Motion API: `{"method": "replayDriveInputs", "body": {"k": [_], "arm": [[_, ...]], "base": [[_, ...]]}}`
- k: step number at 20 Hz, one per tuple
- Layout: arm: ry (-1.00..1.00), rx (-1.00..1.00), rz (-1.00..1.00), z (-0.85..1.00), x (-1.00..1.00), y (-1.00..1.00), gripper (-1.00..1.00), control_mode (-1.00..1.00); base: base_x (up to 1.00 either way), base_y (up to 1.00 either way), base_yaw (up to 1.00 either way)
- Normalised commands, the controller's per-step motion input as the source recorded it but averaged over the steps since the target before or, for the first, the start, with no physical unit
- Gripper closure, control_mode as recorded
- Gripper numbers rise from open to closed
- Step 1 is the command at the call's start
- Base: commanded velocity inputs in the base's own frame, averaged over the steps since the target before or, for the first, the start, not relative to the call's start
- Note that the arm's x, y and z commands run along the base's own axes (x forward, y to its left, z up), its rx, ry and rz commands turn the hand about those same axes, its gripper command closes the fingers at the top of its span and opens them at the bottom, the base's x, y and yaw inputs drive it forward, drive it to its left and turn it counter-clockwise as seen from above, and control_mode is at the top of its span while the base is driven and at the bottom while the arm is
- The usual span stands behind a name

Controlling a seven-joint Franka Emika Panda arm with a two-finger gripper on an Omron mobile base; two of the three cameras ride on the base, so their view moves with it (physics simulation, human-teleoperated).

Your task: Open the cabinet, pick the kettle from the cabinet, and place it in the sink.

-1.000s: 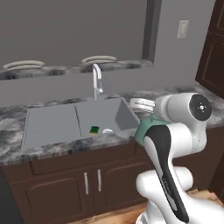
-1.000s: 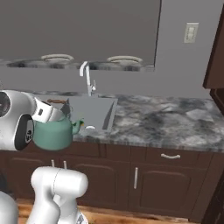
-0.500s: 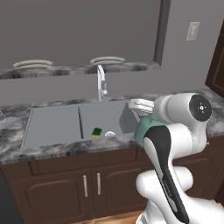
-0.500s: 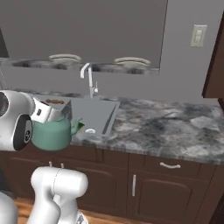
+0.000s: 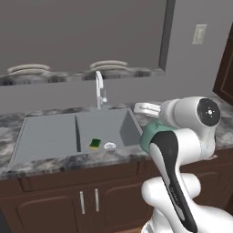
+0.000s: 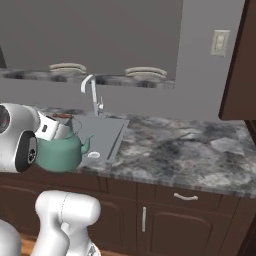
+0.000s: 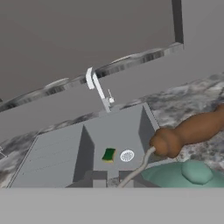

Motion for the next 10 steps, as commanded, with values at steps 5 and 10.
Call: {"method": "replayDriveInputs", "body": {"k": [5, 10], "arm": [[0.0, 0.0, 0.0, 0.0, 0.0, 0.0, 1.0, 1.0], [0.0, 0.0, 0.0, 0.0, 0.0, 0.0, 1.0, 1.0]], "base": [[0.33, -0.15, 0.04], [0.33, -0.14, 0.04]]}}
